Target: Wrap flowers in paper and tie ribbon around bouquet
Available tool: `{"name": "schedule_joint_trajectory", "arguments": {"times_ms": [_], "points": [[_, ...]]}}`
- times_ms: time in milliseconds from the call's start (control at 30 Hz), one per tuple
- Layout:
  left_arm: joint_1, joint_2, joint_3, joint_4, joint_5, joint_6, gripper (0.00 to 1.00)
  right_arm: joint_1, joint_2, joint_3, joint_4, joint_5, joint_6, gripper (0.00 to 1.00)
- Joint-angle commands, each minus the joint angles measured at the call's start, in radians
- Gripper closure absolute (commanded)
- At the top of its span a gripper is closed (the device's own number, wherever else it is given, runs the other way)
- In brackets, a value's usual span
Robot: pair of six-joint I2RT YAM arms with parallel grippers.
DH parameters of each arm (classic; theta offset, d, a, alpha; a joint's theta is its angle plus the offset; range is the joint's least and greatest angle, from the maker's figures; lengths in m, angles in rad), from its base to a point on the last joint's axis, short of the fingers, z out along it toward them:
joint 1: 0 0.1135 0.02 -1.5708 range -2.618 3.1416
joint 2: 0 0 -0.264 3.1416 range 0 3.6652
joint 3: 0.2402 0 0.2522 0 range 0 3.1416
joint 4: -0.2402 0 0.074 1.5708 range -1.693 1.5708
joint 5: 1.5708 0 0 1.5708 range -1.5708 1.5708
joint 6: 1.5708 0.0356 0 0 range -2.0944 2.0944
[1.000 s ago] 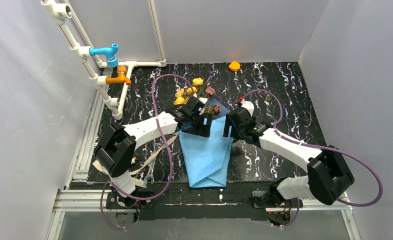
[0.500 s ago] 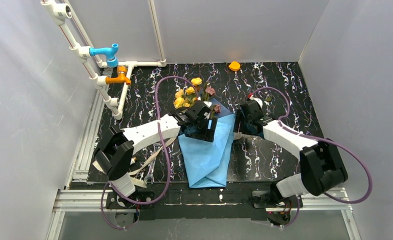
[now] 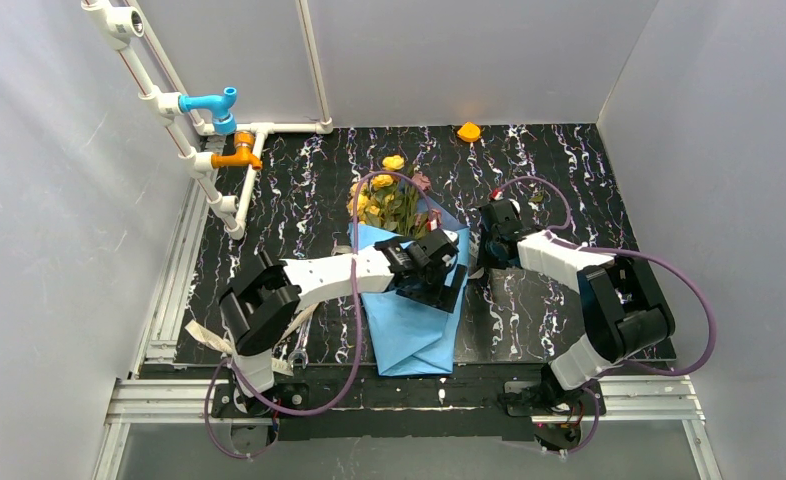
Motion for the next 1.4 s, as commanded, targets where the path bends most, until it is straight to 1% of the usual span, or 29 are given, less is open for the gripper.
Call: {"name": "schedule_joint_trajectory", "arguments": {"times_ms": [0, 33, 100, 133, 267, 333, 400, 500, 533, 633, 667, 700, 767, 867, 1200, 1367], "points": [[-0.039, 0.02, 0.05, -0.036, -0.086, -0.007, 0.18, -0.012, 0.013, 0.028, 0.03, -0.01, -0.018, 0.76], [-0.047, 0.028, 0.061, -0.036, -0.096, -0.006, 0.18, -0.015, 0.015, 0.028, 0.031, -0.013, -0.019, 0.8], [-0.065, 0.046, 0.08, -0.037, -0.12, -0.002, 0.16, -0.018, 0.019, 0.028, 0.031, -0.019, -0.02, 0.83], [-0.075, 0.055, 0.09, -0.037, -0.137, 0.004, 0.14, -0.018, 0.02, 0.028, 0.032, -0.022, -0.02, 0.86], [-0.142, 0.085, 0.119, -0.029, -0.264, 0.04, 0.1, -0.021, 0.026, 0.026, 0.034, -0.034, -0.022, 0.98], [-0.165, 0.11, 0.135, -0.029, -0.304, 0.05, 0.1, -0.023, 0.029, 0.025, 0.033, -0.036, -0.023, 0.99], [-0.171, 0.138, 0.142, -0.031, -0.333, 0.047, 0.13, -0.026, 0.03, 0.03, 0.029, -0.035, -0.025, 0.99], [-0.173, 0.168, 0.131, -0.03, -0.365, 0.033, 0.21, -0.034, 0.029, 0.044, 0.013, -0.026, -0.028, 0.99], [-0.173, 0.176, 0.125, -0.03, -0.372, 0.032, 0.26, -0.037, 0.029, 0.051, 0.004, -0.018, -0.029, 0.99], [-0.173, 0.196, 0.11, -0.023, -0.382, 0.04, 0.56, -0.048, 0.028, 0.08, -0.037, 0.008, -0.029, 0.99], [-0.173, 0.207, 0.105, -0.023, -0.387, 0.045, 0.6, -0.05, 0.023, 0.088, -0.058, 0.023, -0.028, 0.99], [-0.173, 0.216, 0.102, -0.022, -0.395, 0.053, 0.61, -0.053, 0.017, 0.096, -0.071, 0.037, -0.024, 0.99], [-0.172, 0.227, 0.095, -0.025, -0.418, 0.069, 0.62, -0.06, -0.005, 0.102, -0.091, 0.079, -0.011, 0.99], [-0.164, 0.235, 0.096, -0.02, -0.425, 0.089, 0.61, -0.086, -0.039, 0.111, -0.114, 0.146, 0.01, 0.99], [-0.14, 0.303, 0.222, -0.037, -0.374, 0.121, 0.6, -0.254, -0.188, 0.129, -0.182, 0.267, 0.059, 0.99], [-0.119, 0.319, 0.251, -0.006, -0.321, 0.143, 0.61, -0.304, -0.281, 0.142, -0.204, 0.368, 0.104, 0.99]]}}
